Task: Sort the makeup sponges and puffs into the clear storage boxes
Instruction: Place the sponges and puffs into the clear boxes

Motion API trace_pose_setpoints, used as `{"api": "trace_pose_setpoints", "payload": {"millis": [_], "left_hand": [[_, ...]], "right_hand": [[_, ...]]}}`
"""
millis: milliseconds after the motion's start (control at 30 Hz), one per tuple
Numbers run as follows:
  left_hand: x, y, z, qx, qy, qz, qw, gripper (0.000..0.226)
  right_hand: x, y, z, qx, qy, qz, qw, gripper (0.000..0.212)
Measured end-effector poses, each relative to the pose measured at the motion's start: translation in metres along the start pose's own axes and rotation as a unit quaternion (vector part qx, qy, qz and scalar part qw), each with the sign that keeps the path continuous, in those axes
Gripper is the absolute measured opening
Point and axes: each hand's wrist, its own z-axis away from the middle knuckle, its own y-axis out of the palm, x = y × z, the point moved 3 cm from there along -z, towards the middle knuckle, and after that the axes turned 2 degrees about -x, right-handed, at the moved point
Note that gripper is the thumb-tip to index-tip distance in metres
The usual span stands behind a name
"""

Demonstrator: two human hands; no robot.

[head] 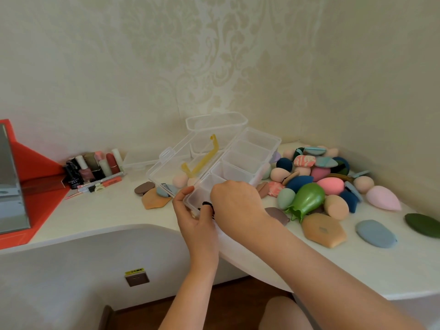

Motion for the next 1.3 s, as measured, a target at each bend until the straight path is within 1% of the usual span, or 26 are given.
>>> {"api": "trace_pose_setpoints", "payload": {"millis": [100,167,200,267,300,333,367,400,467,500,533,600,667,733,833,1033,1133,1200,1233,1300], "left_hand": [[-0.001,0.0,0.002,0.002,0.001,0.001,1.0,0.054],[-0.001,-0.001,0.003,0.006,0.009,0.0,1.0,0.05],[-0.001,0.0,0.003,0.01,0.016,0.005,1.0,0.046],[-0.001,0.0,0.003,0.013,0.022,0.029,0.999,0.035],[-0.001,0.0,0.003,0.011,0.017,0.044,0.999,0.033],[0.0,-0.001,0.002,0.01,0.011,0.054,0.998,0.032],[0.001,-0.001,0.001,0.011,0.007,0.059,0.998,0.032],[0.001,-0.001,0.0,0.012,0.006,0.061,0.998,0.032],[0.001,-0.002,0.0,0.016,0.006,0.063,0.998,0.036],[0.001,-0.002,0.0,0.018,0.009,0.063,0.998,0.037],[0.001,-0.002,0.0,0.021,0.012,0.062,0.998,0.038],[0.002,-0.002,0.001,0.026,0.015,0.06,0.998,0.039],[0.003,-0.002,0.0,0.025,0.013,0.066,0.997,0.04],[0.003,-0.002,-0.001,0.023,0.009,0.076,0.997,0.039],[0.003,-0.002,-0.001,0.027,0.011,0.083,0.996,0.036],[0.003,-0.001,-0.001,0.029,-0.003,0.128,0.991,0.036],[0.0,0.001,0.0,0.023,-0.009,0.15,0.988,0.036],[-0.001,0.001,0.0,0.019,-0.014,0.157,0.987,0.037],[-0.002,0.001,0.0,0.018,-0.017,0.157,0.987,0.038],[0.0,-0.001,-0.001,0.018,-0.02,0.152,0.988,0.039]], "right_hand": [[-0.002,0.001,-0.005,0.01,-0.007,-0.018,1.0,0.036],[-0.008,-0.006,0.0,-0.007,-0.037,-0.049,0.998,0.023],[-0.013,-0.01,0.003,-0.019,-0.06,-0.063,0.996,0.024],[-0.028,-0.022,0.01,-0.055,-0.076,-0.09,0.992,0.035],[-0.04,-0.03,0.012,-0.083,-0.056,-0.106,0.989,0.039],[-0.056,-0.036,0.011,-0.107,-0.013,-0.109,0.988,0.041],[-0.077,-0.039,0.008,-0.123,0.045,-0.096,0.987,0.041],[-0.1,-0.039,0.003,-0.123,0.107,-0.085,0.983,0.038],[-0.142,-0.028,-0.006,-0.09,0.208,-0.081,0.971,0.022],[-0.156,-0.02,-0.009,-0.064,0.236,-0.074,0.967,0.016],[-0.166,-0.01,-0.012,-0.028,0.245,-0.066,0.967,0.019],[-0.175,0.012,-0.015,0.035,0.232,-0.051,0.971,0.029],[-0.174,0.025,-0.017,0.06,0.232,-0.068,0.969,0.029],[-0.175,0.033,-0.021,0.054,0.245,-0.082,0.965,0.027],[-0.176,0.036,-0.026,0.049,0.254,-0.067,0.964,0.021],[-0.172,0.02,-0.025,-0.041,0.262,-0.047,0.963,0.015],[-0.158,-0.01,-0.011,-0.135,0.225,-0.045,0.964,0.019],[-0.138,-0.032,0.0,-0.189,0.19,-0.12,0.956,0.018],[-0.124,-0.041,0.005,-0.198,0.167,-0.17,0.951,0.017],[-0.094,-0.05,0.013,-0.181,0.118,-0.245,0.945,0.016]]}}
